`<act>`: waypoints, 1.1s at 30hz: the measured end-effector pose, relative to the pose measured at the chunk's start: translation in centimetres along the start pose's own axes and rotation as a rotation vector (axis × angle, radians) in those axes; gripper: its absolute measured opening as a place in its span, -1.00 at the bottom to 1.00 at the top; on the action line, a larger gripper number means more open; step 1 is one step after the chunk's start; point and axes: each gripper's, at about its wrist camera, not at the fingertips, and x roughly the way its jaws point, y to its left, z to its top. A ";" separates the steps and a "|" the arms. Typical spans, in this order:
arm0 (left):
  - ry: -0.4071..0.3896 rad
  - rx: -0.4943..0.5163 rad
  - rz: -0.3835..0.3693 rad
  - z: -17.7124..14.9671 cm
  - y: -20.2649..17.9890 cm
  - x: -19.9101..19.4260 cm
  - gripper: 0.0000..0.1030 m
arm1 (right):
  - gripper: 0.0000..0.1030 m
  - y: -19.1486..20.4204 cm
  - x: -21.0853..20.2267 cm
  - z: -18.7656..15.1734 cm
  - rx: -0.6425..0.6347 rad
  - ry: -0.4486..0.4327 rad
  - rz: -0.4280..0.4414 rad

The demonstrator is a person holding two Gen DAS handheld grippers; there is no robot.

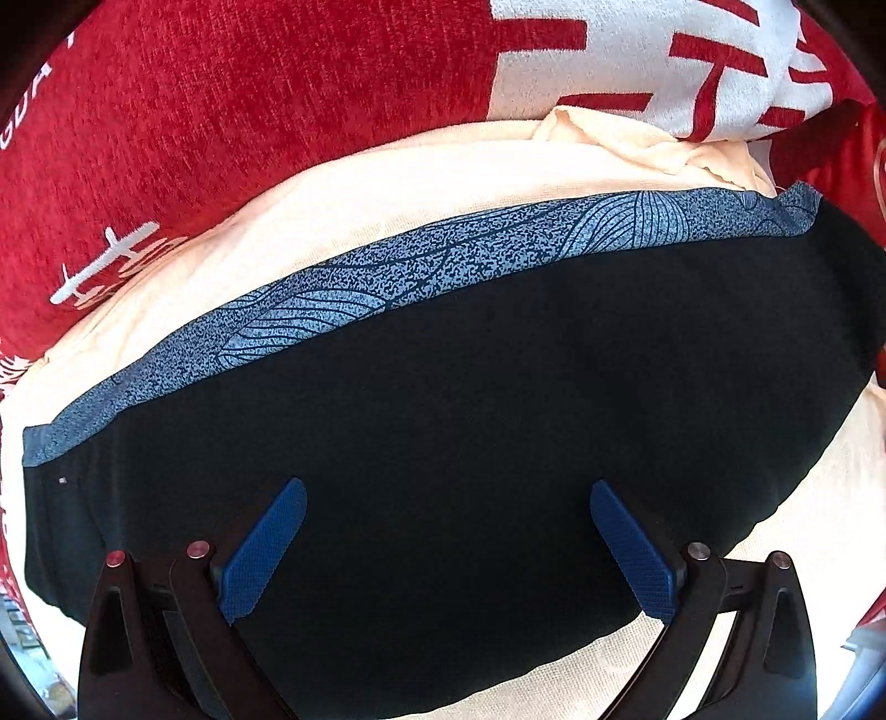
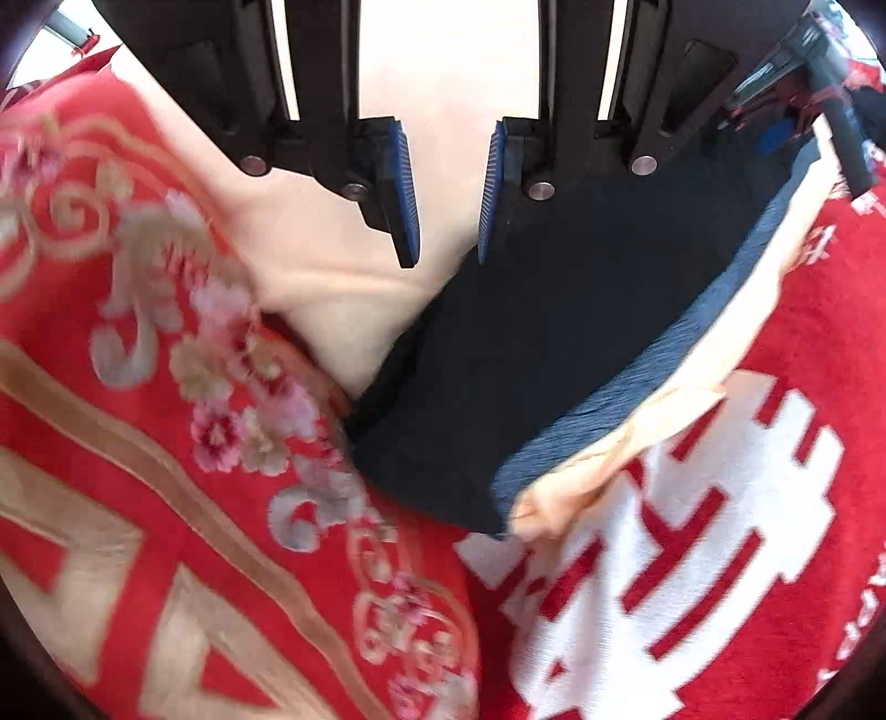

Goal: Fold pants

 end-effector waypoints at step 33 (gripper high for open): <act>0.002 0.003 0.009 0.1 -0.4 0.8 1.00 | -0.47 0.8 1.8 0.5 -0.066 0.025 0.073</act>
